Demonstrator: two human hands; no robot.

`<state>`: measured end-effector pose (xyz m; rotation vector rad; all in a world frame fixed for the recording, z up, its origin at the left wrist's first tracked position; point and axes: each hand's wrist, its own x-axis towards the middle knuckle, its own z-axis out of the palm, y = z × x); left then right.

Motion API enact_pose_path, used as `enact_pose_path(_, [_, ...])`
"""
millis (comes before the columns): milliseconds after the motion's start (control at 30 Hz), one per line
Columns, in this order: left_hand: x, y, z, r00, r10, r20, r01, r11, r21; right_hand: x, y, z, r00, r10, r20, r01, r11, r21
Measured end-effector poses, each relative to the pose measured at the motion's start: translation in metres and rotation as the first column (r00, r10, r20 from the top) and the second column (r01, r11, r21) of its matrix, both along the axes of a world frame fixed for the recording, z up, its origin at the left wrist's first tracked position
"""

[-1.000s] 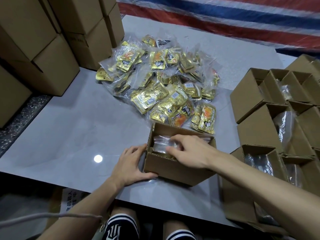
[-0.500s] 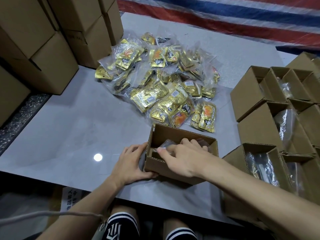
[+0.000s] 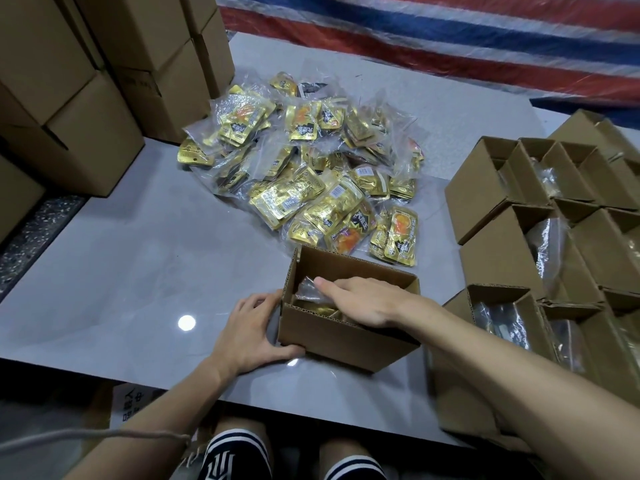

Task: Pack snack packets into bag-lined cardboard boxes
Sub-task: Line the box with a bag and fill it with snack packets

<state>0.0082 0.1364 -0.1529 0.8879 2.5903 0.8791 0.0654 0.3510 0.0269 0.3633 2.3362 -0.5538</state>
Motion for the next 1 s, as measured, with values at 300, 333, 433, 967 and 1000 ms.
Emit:
enact_pose_path(300, [-0.015, 0.005, 0.019, 0.976, -0.082, 0.201, 0.087, 0.996, -0.019, 0.029, 0.017, 0.017, 0.644, 0.262, -0.719, 0.044, 0.925, 0.377])
enact_pose_path(333, [-0.016, 0.006, 0.024, 0.963, -0.099, 0.252, 0.107, 0.994, -0.021, 0.028, 0.023, 0.018, 0.610, 0.265, -0.747, 0.063, 0.923, 0.379])
enact_pose_path(433, [-0.015, 0.010, 0.040, 0.909, -0.100, 0.404, 0.117, 0.993, -0.016, 0.019, 0.036, 0.022, 0.767, 0.152, -0.624, 0.069, 0.947, 0.315])
enact_pose_path(967, [0.008, 0.013, 0.174, 0.571, 0.169, 0.803, 0.074, 0.964, -0.256, 0.045, 0.042, 0.008, 0.954, 0.076, -0.288, -0.044, 0.992, 0.117])
enact_pose_path(1000, [0.006, 0.016, 0.180, 0.542, 0.193, 0.818, -0.027, 0.977, -0.213, 0.047, 0.044, 0.008, 0.953, 0.027, -0.303, 0.003, 0.995, 0.098])
